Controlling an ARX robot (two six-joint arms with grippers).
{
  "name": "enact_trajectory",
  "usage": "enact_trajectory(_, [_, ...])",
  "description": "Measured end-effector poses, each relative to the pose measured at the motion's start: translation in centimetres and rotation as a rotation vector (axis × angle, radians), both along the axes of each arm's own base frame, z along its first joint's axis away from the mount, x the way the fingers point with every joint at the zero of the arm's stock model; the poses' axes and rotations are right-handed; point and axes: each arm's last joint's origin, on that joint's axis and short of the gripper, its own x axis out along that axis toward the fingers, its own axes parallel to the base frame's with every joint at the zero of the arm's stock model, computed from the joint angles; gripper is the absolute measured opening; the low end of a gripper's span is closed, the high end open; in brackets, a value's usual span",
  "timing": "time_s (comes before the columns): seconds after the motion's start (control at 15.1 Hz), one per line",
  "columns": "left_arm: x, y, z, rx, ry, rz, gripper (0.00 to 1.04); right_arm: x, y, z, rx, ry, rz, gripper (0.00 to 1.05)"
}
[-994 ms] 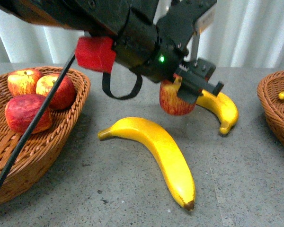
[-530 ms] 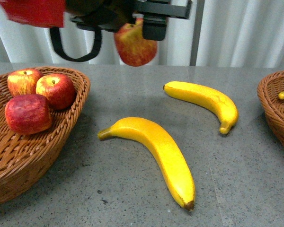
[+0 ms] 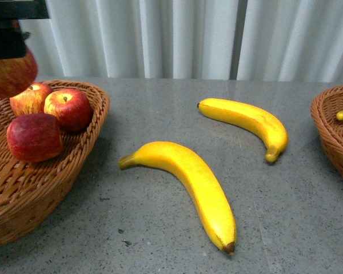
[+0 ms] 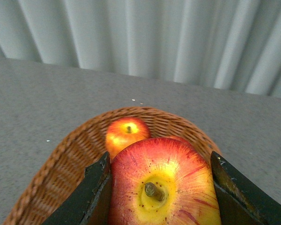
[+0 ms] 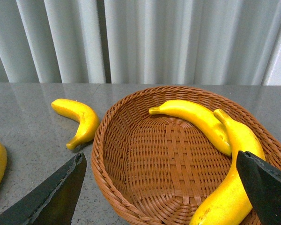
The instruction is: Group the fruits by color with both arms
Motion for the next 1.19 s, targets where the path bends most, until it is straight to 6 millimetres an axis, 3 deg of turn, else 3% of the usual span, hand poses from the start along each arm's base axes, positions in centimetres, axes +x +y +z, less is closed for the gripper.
enact_trajectory(0.2, [-0.2, 0.9, -0.1, -0.016, -0.025, 0.107, 0.52, 0.0, 0.0, 0.0, 0.000, 0.000, 0.000, 0.98])
enact_trajectory(0.46, [-0.1, 1.1, -0.5, -0.035, -0.042, 0.129, 1.00, 0.0, 0.0, 0.0, 0.000, -0.001, 0.004, 0.98])
enact_trajectory(1.13, [0.4, 1.8, 0.0, -0.056, -0.147, 0.104, 0.98, 0.0, 0.0, 0.0, 0.000, 0.000, 0.004, 0.98])
enact_trajectory(1.19, [-1.5, 3.5, -1.5, 0.008, -0.164, -0.120, 0.76, 0.0, 0.0, 0.0, 0.000, 0.000, 0.003, 0.98])
